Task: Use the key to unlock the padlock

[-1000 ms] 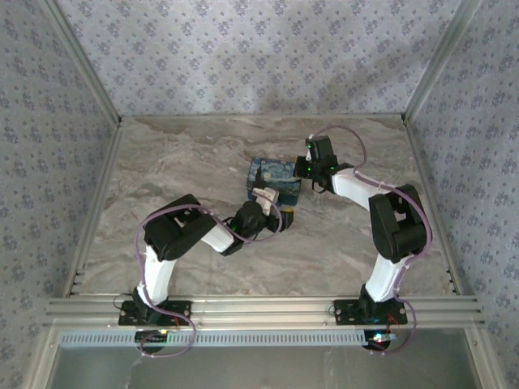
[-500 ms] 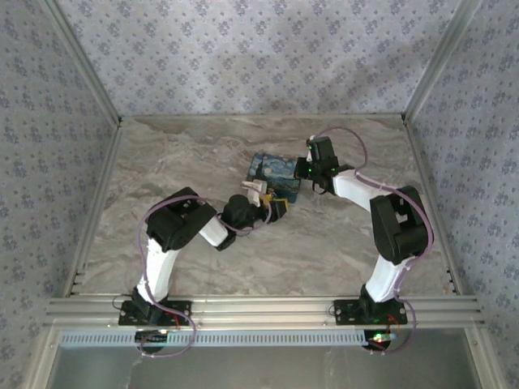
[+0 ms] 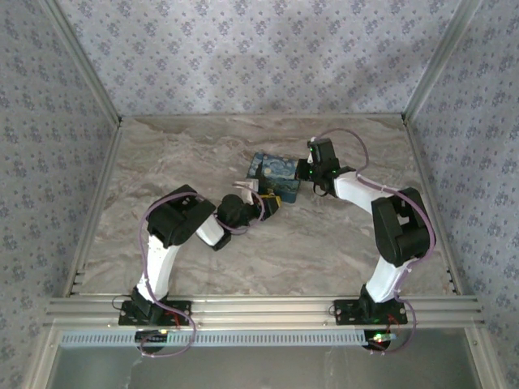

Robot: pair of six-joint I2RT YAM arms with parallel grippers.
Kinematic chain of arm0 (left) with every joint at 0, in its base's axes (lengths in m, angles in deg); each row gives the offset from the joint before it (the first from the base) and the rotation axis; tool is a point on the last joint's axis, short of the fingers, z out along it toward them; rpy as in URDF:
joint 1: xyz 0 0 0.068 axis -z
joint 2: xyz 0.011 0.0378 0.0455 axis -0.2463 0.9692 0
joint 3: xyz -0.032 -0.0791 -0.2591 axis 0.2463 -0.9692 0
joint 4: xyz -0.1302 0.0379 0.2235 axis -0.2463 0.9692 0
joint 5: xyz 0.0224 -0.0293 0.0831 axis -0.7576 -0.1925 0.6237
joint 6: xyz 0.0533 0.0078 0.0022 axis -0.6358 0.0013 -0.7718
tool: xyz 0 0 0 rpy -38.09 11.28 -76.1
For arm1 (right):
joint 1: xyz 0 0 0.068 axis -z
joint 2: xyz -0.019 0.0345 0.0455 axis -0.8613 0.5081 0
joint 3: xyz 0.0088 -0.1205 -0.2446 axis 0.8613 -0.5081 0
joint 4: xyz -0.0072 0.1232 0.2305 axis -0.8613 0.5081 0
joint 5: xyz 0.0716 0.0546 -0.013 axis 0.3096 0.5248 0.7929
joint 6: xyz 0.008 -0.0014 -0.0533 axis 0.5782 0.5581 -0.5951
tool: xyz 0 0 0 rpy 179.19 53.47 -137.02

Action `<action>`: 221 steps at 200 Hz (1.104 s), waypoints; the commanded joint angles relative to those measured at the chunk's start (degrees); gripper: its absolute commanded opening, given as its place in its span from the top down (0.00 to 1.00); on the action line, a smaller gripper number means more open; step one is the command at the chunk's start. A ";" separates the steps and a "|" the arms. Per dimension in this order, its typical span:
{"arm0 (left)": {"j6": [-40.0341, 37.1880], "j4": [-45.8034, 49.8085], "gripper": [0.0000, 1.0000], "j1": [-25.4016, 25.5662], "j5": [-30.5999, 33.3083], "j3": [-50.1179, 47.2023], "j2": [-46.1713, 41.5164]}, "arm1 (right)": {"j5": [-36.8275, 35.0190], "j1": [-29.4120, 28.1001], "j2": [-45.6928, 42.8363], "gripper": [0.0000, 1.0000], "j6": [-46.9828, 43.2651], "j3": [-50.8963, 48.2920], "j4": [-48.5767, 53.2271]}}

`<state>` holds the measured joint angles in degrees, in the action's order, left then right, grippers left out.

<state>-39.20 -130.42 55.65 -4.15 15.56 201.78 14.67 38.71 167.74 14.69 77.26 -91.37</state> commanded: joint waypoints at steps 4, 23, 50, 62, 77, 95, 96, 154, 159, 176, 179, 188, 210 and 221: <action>1.42 -1.44 0.57 -0.54 -1.97 -1.58 0.75 | -0.47 0.18 -1.02 1.00 1.02 -1.55 1.74; 1.28 -0.83 0.56 -0.57 -3.25 -1.62 0.75 | -0.45 0.33 -1.28 1.00 1.02 -1.77 1.76; 0.86 2.50 0.53 -0.36 -4.06 -0.61 0.80 | -0.50 0.46 -1.56 1.00 1.08 -1.93 1.65; 0.22 5.40 0.47 0.06 -3.55 0.00 0.38 | -0.55 0.50 -1.83 1.00 1.11 -2.03 1.70; -1.16 9.93 0.44 0.60 -1.73 0.57 -0.65 | -0.74 0.45 -2.15 1.00 1.11 -2.25 1.60; -2.44 14.89 0.44 1.02 -0.26 1.30 -1.51 | -0.79 0.59 -2.29 1.00 1.11 -2.40 1.68; -2.52 15.07 0.44 1.04 -0.28 1.35 -1.56 | -0.79 0.61 -2.32 1.00 1.11 -2.44 1.66; -1.56 19.22 0.38 2.02 -0.35 1.44 -1.09 | -1.10 0.59 -3.13 1.00 1.26 -2.68 1.56; -1.26 19.08 0.38 1.98 -0.60 1.32 -0.99 | -1.19 0.58 -3.20 1.00 1.22 -2.69 1.56; -0.62 17.88 0.41 2.16 -1.06 0.68 -0.86 | -1.19 0.48 -3.30 1.00 1.23 -2.74 1.57; -0.51 17.64 0.42 2.18 -1.09 0.56 -0.82 | -1.17 0.52 -3.39 1.00 1.28 -2.74 1.59; -0.14 16.80 0.45 2.27 -1.16 0.05 -0.77 | -1.19 0.53 -3.42 1.00 1.20 -2.77 1.70; 1.32 11.88 0.48 2.24 -1.66 -1.74 -0.13 | -1.30 0.53 -3.71 1.00 1.19 -2.88 1.69; 2.12 9.42 0.48 2.27 -1.72 -2.65 -0.02 | -1.25 0.54 -3.77 1.00 1.20 -2.91 1.76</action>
<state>-39.94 -122.82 57.15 -4.65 16.41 199.00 14.47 38.97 165.72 15.08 75.23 -91.28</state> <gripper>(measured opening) 0.522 0.064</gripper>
